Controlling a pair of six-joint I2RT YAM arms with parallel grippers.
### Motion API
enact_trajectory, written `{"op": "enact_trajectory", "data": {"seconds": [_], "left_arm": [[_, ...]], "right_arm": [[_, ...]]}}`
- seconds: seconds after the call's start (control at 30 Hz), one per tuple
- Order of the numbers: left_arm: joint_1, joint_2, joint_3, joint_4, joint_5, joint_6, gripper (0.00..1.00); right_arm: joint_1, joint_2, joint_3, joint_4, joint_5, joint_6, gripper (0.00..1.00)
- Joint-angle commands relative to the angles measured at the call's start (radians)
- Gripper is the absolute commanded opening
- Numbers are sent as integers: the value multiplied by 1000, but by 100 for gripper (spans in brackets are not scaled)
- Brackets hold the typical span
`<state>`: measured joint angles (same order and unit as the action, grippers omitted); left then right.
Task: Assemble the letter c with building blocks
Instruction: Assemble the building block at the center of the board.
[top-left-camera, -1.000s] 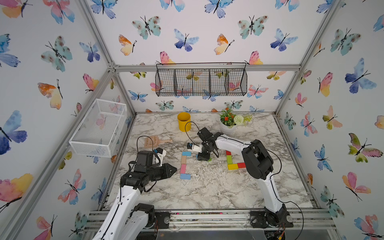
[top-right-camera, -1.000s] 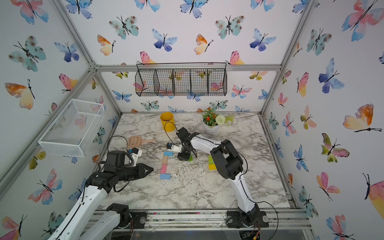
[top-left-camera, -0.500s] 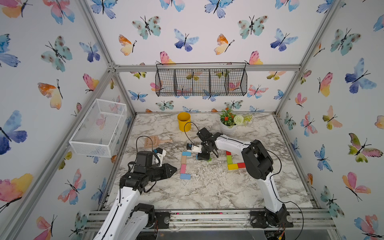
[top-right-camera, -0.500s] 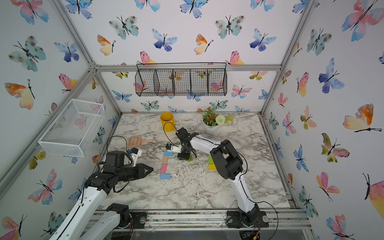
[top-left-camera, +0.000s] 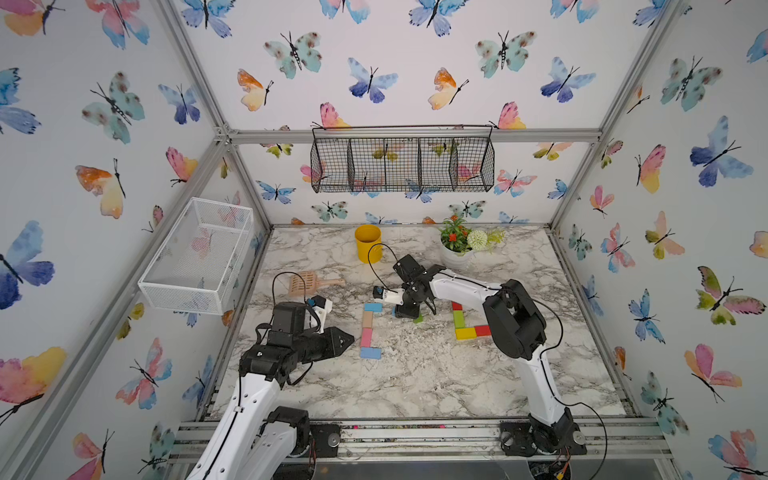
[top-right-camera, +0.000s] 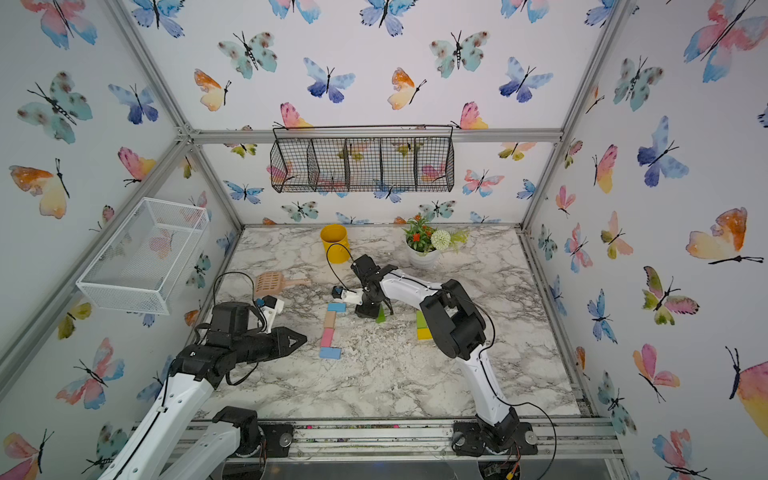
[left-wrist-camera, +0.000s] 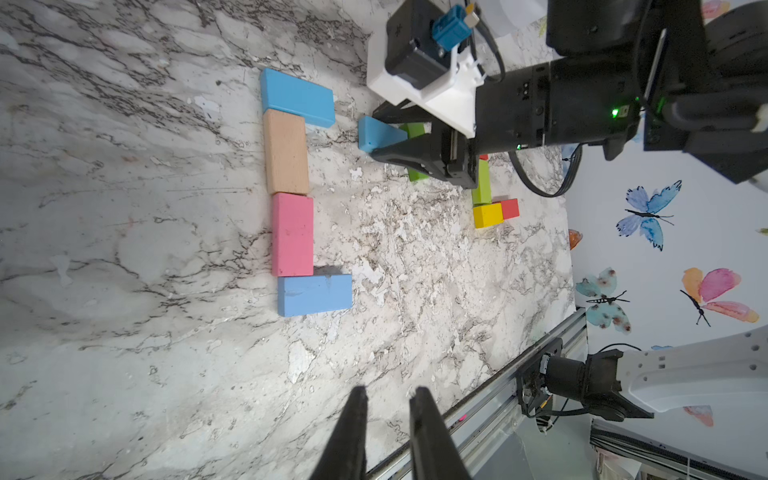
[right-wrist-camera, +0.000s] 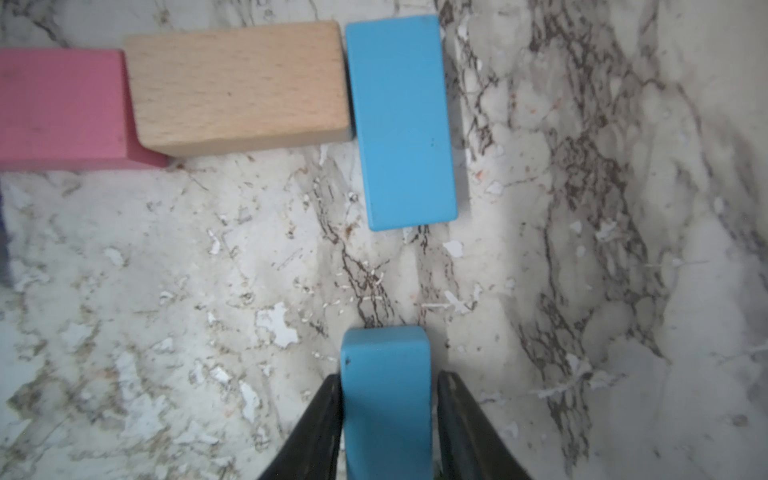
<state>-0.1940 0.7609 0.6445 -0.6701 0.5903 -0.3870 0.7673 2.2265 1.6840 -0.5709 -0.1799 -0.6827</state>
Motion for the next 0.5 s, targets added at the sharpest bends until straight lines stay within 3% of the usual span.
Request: {"op": "enact_trajectory", "data": {"seconds": [0.0, 0.47], "left_arm": [[-4, -8, -17, 6, 18, 0, 22], [-4, 7, -16, 6, 19, 1, 23]], "right_arm": [[-5, 35, 23, -9, 15, -5, 40], [-8, 78, 97, -1, -44, -33, 40]]}}
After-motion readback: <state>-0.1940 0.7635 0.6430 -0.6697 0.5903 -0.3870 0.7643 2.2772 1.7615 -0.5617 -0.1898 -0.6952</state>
